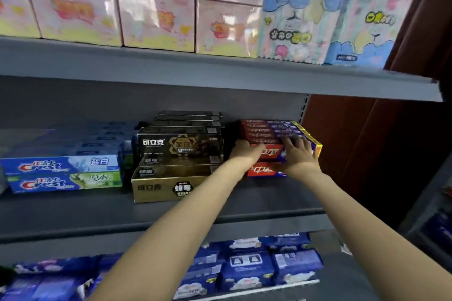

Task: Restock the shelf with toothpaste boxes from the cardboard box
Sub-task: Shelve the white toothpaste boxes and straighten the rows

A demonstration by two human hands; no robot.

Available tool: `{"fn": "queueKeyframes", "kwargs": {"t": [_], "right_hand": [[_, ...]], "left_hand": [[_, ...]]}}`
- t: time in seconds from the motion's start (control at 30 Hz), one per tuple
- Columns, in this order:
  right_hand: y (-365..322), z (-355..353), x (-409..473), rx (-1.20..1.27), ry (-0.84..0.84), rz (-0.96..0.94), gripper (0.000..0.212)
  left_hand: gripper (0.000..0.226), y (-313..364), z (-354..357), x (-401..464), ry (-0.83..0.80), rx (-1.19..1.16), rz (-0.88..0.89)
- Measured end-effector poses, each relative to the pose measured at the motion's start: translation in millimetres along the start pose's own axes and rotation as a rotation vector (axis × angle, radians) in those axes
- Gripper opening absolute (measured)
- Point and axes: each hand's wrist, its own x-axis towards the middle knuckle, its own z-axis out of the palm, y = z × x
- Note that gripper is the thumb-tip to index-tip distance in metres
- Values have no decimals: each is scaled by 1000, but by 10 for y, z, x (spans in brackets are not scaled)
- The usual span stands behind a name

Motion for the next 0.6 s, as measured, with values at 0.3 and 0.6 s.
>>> {"fn": "queueKeyframes", "kwargs": {"t": [0.3, 0.6], "right_hand": [[443, -62, 121, -53, 64, -189, 87], [692, 19, 238, -159, 135, -288, 96]], "left_hand": [[65, -161, 389, 402, 76, -245, 21], [78, -154, 551, 337, 251, -371, -57]]}}
